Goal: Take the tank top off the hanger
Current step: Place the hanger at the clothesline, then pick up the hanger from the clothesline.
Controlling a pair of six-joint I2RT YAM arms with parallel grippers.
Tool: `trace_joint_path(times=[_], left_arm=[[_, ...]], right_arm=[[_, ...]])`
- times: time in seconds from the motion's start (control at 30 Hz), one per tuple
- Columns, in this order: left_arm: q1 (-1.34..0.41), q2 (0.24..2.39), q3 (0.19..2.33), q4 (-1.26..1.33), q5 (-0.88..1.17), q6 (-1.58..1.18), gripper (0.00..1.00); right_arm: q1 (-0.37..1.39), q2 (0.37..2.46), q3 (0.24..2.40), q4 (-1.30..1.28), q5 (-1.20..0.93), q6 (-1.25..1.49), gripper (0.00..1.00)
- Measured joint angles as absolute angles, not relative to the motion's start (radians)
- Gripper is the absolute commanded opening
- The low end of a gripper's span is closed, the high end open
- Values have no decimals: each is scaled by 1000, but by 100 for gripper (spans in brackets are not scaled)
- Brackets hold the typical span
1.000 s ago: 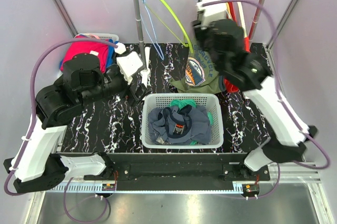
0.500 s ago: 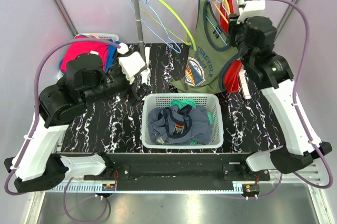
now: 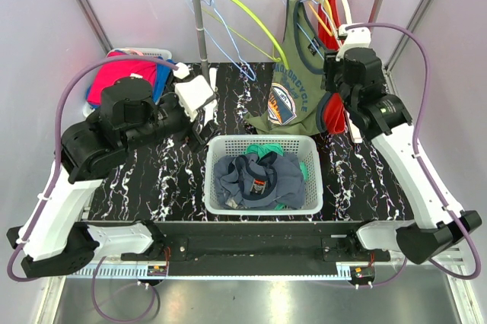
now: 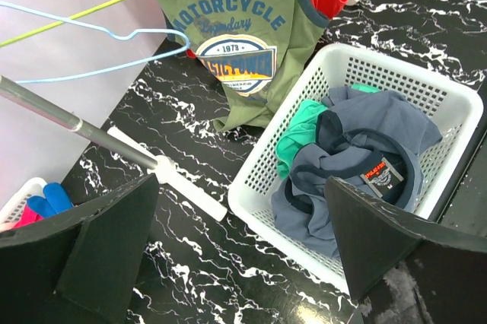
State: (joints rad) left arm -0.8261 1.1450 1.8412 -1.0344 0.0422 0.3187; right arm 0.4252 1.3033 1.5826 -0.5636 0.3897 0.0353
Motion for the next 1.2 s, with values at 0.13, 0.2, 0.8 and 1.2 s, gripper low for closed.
trace_joint_path(times=[0.13, 0.2, 0.8, 1.2], left_arm=[[-826, 1145, 1822, -1030, 40, 319, 99], [-826, 1145, 1814, -1029, 40, 319, 99], [-826, 1143, 1805, -1025, 40, 318, 99], [-826, 1143, 1805, -1023, 41, 318, 99]], right_arm=[[416, 1266, 1557, -557, 390, 43, 54], [411, 1250, 1551, -552, 390, 43, 58], [346, 1241, 1542, -543, 337, 43, 65], [313, 1326, 1554, -542, 225, 51, 53]])
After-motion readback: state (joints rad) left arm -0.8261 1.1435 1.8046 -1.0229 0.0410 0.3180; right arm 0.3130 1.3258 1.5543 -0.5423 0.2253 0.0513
